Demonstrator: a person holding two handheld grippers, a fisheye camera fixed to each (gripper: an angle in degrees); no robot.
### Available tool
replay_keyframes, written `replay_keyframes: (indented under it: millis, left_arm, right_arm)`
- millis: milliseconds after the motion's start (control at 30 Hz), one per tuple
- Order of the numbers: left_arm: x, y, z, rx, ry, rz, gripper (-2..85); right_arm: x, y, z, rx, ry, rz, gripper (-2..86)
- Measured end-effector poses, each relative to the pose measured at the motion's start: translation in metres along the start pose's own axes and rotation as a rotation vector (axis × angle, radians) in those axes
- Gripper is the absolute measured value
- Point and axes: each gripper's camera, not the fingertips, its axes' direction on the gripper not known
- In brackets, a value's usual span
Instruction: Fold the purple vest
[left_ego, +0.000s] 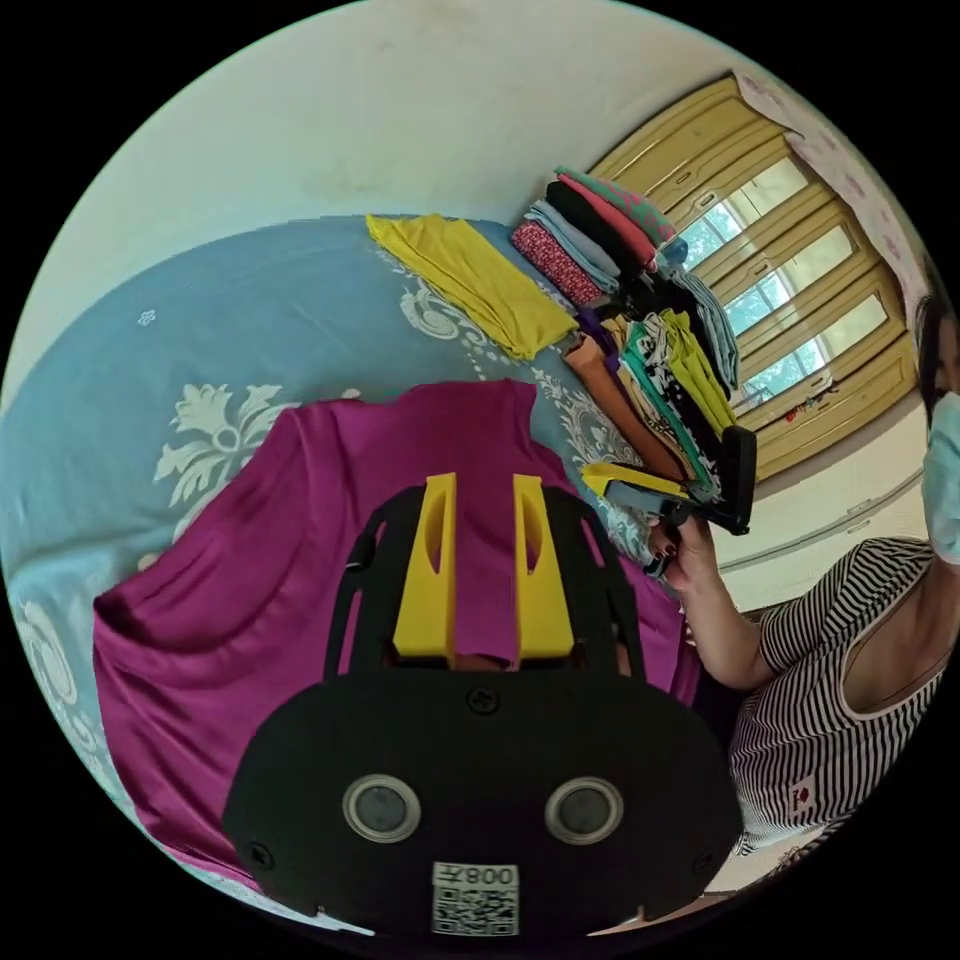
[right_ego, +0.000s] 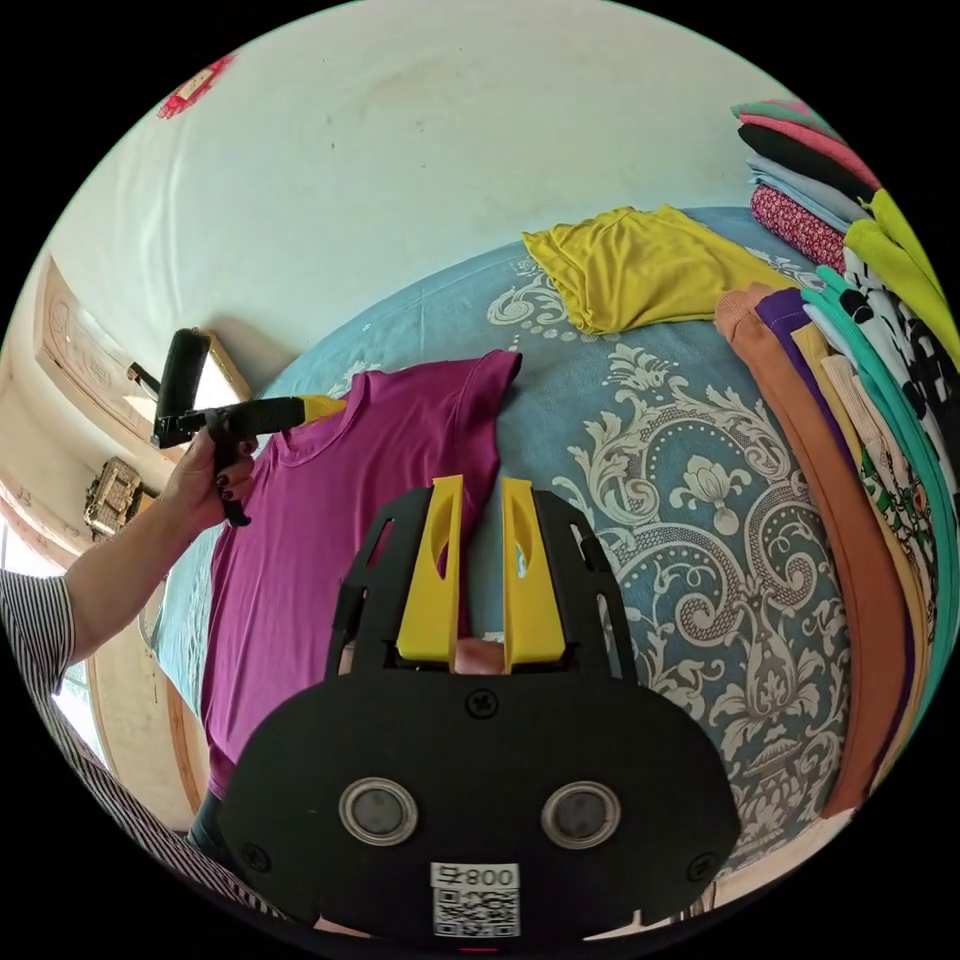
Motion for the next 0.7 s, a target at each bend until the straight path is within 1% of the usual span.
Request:
replay_keyframes:
  millis: [167, 300, 400, 433, 467, 500, 567, 667, 700]
  left_arm:
    - [0.044, -0.095, 0.051, -0.092, 0.001, 0.202, 10.1]
    - [0.068, -0.145, 0.086, -0.162, -0.019, 0.297, 9.6]
    - [0.082, -0.170, 0.123, -0.314, -0.097, 0.348, 4.8]
    - [0.084, -0.173, 0.133, -0.356, -0.153, 0.348, 3.0]
    - [0.086, -0.174, 0.131, -0.326, -0.189, 0.341, 2.1]
    - [0.086, -0.174, 0.127, -0.293, -0.186, 0.332, 1.8]
    - [0.083, -0.169, 0.103, -0.172, -0.133, 0.297, 1.1]
    - [0.073, -0.157, 0.075, -0.072, -0.118, 0.240, 0.7]
    - [0.071, -0.155, 0.071, -0.063, -0.110, 0.227, 0.7]
  right_arm:
    - [0.009, 0.006, 0.020, -0.061, 0.019, -0.021, 6.8]
    - [0.019, 0.012, 0.028, -0.068, 0.001, -0.017, 6.0]
    - [0.018, 0.016, 0.032, -0.069, 0.015, -0.048, 4.3]
    - [0.016, 0.019, 0.034, -0.068, 0.011, -0.069, 3.7]
    - [0.014, 0.021, 0.036, -0.072, -0.005, -0.093, 3.3]
    - [0.013, 0.022, 0.037, -0.070, -0.007, -0.099, 3.4]
    - [0.015, 0.025, 0.039, -0.069, -0.009, -0.117, 4.5]
    - [0.026, 0.028, 0.036, -0.045, -0.035, -0.103, 5.7]
    - [0.028, 0.029, 0.036, -0.038, -0.043, -0.101, 5.9]
